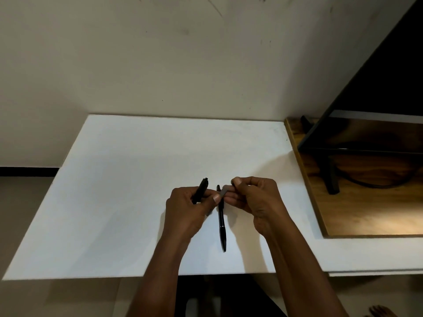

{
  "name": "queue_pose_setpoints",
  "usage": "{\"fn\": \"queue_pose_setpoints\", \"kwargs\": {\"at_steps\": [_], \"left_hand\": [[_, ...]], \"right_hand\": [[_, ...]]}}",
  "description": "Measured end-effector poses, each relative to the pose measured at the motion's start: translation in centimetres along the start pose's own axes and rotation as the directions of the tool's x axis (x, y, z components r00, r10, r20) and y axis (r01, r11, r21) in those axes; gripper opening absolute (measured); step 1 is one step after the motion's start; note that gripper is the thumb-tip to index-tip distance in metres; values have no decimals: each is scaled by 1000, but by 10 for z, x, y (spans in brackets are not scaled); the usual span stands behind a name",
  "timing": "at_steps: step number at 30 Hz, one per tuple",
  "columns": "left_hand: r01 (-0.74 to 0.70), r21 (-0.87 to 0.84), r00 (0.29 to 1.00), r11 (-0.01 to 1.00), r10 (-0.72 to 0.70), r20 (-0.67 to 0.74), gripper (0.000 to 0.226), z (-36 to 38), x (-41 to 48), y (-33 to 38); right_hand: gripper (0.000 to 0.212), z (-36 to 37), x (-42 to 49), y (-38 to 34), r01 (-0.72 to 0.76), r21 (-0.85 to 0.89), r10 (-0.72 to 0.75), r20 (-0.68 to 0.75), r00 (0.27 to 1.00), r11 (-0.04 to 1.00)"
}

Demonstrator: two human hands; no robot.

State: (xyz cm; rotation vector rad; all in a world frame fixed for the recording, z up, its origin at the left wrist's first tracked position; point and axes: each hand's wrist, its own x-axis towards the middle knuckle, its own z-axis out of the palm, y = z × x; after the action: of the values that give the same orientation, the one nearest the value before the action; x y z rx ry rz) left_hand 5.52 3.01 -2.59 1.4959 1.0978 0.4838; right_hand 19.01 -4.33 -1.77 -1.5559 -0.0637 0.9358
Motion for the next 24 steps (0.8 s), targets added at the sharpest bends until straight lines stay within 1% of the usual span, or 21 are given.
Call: {"fn": "queue_pose_setpoints", "kwargs": {"at_steps": [2,3,4,5,6,7,8,9,11,15,19,21,22,23,24], "left_hand": [[19,-16,1000,1000,-19,-11,9,-1,0,-1],[26,-26,1000,999,-26,-13,9,-3,0,-1],[30,-39,999,999,-31,-11,8,-5,1,-1],[34,-49,999,998,-34,-6,7,-7,1,-1],[38,-57,999,998,-38,-3,6,-9,1,-1],[45,-66,999,997,-45,0,5,-11,1,-1],[53,-74,999,996,-53,2,5,-12,1,-1],[60,-77,998,995,-60,4,4,-14,2,-1],[69,-74,998,995,-69,6,5,-14,1,-1],[69,-77,998,995,-68,9,7,-13,1,-1],[68,-75,998,995,-67,11,7,-13,2,-1],[68,-64,998,996,-68,13,8,-13,2,-2],[68,-54,998,996,-67,16,8,-12,2,-2],[67,-45,998,997,-66,18,8,-12,2,-2],[66,-39,998,997,-65,17,8,-12,2,-2]], "right_hand": [[10,-6,3,-3,61,-31,-63,-66,996,998],[9,-12,5,-3,117,-110,-129,-113,985,987],[8,-18,6,-3,171,-238,-210,-149,966,956],[10,-23,8,-2,210,-397,-291,-155,944,893],[13,-26,8,-2,228,-553,-349,-122,929,801],[14,-27,8,-1,231,-673,-370,-69,926,703],[14,-26,7,0,229,-752,-369,-21,929,618],[13,-24,7,2,228,-797,-362,13,932,559],[10,-20,7,6,222,-830,-365,24,931,511],[7,-15,7,6,181,-849,-386,-29,922,496],[16,-16,5,6,199,-874,-400,5,916,443],[18,-17,5,5,206,-894,-428,18,904,397],[17,-18,5,5,213,-896,-453,14,891,391],[17,-20,5,4,224,-883,-482,-3,876,412],[16,-21,4,3,238,-847,-497,-35,867,475]]}}
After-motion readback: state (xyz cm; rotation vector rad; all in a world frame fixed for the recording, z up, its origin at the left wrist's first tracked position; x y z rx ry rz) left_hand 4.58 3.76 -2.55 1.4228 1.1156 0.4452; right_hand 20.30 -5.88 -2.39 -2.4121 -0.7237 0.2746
